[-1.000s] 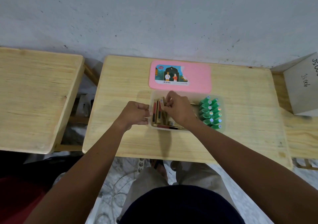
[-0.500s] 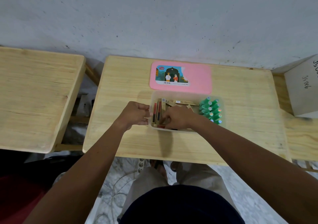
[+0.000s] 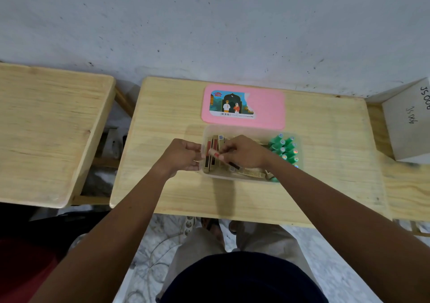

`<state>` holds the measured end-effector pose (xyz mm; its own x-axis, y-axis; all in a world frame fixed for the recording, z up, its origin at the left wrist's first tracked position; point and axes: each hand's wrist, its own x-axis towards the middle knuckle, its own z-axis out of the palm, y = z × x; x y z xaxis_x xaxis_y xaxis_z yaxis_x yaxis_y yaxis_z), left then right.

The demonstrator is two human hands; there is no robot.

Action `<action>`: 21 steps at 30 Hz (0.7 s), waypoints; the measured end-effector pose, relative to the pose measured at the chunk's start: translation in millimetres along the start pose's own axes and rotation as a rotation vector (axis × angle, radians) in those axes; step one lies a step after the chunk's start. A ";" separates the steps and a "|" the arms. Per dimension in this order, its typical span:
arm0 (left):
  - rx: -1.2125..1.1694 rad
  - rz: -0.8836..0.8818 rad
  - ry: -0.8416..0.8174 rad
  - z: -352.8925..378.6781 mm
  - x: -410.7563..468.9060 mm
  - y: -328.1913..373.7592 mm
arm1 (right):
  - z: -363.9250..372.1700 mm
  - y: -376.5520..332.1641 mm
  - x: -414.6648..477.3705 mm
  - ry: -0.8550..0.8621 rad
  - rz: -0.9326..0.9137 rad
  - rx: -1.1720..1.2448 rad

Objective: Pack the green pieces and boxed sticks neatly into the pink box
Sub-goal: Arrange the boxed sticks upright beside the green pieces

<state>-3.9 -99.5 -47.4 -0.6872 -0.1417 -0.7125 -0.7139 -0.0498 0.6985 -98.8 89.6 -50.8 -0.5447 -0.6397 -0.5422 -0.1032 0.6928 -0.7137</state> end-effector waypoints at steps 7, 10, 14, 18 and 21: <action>0.012 0.001 -0.020 -1.2 0.7 1.4 | 0.9 20.7 2.7 0.448 0.215 -0.059; 0.015 0.004 -0.031 -1.6 0.6 1.2 | 9.0 17.5 0.1 0.561 0.218 -0.356; 0.004 0.008 -0.034 -0.7 0.8 0.5 | 24.2 5.7 0.9 0.555 0.130 -0.500; -0.008 0.007 -0.028 -0.1 1.5 -0.8 | 36.3 -2.6 11.8 0.524 0.092 -0.349; -0.013 0.005 -0.023 -0.4 2.6 -1.7 | 38.3 -6.5 17.7 0.534 0.075 -0.356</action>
<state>-4.4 -100.1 -50.5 -0.6940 -0.1192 -0.7101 -0.7086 -0.0618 0.7029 -75.9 61.1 -72.7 -0.8907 -0.3954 -0.2243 -0.2686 0.8558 -0.4421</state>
